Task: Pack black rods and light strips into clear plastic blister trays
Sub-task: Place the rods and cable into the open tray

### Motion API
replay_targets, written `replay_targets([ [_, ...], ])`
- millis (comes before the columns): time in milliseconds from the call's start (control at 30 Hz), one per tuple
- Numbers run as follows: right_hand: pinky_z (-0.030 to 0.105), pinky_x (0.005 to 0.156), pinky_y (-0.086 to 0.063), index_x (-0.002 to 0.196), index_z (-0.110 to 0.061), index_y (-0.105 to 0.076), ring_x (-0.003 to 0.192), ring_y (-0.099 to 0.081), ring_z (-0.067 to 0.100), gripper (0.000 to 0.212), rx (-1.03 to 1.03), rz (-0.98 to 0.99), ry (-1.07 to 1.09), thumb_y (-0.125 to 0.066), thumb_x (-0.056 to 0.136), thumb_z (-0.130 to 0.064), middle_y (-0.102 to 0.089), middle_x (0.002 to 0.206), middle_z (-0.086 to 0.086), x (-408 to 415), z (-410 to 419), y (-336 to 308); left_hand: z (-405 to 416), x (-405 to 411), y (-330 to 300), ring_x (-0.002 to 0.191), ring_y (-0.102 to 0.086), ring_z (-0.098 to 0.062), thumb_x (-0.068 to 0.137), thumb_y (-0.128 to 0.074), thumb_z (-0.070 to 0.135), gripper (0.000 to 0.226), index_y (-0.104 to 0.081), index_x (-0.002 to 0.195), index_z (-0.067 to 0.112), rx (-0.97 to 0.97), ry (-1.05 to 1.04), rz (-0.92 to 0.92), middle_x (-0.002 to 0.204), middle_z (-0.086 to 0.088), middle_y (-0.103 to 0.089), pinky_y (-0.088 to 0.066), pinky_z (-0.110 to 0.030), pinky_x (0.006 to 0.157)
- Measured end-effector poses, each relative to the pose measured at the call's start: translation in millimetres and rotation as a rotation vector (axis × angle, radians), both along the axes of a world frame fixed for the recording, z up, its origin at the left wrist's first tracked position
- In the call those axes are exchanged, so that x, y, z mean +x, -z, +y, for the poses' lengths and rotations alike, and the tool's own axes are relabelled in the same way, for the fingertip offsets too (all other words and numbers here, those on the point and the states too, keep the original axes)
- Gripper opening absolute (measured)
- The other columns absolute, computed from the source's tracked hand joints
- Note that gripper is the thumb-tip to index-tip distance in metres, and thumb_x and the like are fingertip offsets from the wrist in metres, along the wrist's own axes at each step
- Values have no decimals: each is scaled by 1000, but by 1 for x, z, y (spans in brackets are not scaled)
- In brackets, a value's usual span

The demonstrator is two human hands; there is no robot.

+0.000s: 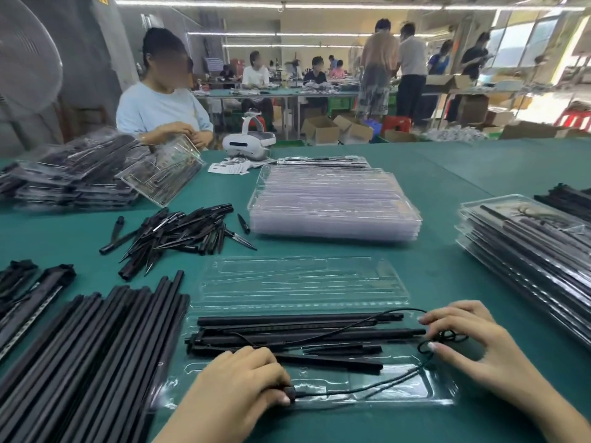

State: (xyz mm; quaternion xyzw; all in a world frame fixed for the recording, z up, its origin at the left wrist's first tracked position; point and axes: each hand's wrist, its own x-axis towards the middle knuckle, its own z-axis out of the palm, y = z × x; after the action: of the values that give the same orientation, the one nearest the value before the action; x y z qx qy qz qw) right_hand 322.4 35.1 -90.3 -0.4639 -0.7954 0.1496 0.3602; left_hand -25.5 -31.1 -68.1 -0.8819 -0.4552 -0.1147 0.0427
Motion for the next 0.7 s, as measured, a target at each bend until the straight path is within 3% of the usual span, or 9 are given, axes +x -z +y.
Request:
replay_targets([
  [133,19,86,-43,76,-28,-71,101,-56,6,9,-28,-4,-39,-79,73,-28,-69,97,-16,1,-1,1,3,-5,1,59,-49,12,60,-67,49,14,-60,64,37,5,30,-59,65,30,-55,-35,-1,53],
  [267,19,84,-44,76,-30,-70,100,-57,6,8,-39,-29,-36,-76,72,-26,-68,98,-17,2,0,3,8,5,8,60,-53,2,55,-88,39,32,-59,65,28,-22,68,-60,66,21,-56,-43,-12,52],
  [433,20,85,-43,73,-25,-69,101,-56,7,6,-41,0,-16,-74,72,-24,-68,98,-16,1,-1,2,14,16,13,87,-42,8,83,-69,27,19,-50,83,32,-337,1,-416,82,25,-52,-34,-9,76],
  [567,17,84,-43,73,-23,-68,102,-56,8,4,-39,41,-8,-72,73,-22,-68,99,-15,-1,-3,-1,15,25,10,84,-43,7,79,-71,21,31,-44,76,36,-353,7,-532,95,39,-49,-32,-8,74],
  [700,18,84,-43,72,-21,-68,101,-56,9,3,-46,52,-2,-70,74,-22,-68,99,-14,-1,-3,-1,19,35,11,82,-47,2,73,-77,16,34,-49,69,35,-404,-3,-582,83,31,-57,-35,-11,71],
])
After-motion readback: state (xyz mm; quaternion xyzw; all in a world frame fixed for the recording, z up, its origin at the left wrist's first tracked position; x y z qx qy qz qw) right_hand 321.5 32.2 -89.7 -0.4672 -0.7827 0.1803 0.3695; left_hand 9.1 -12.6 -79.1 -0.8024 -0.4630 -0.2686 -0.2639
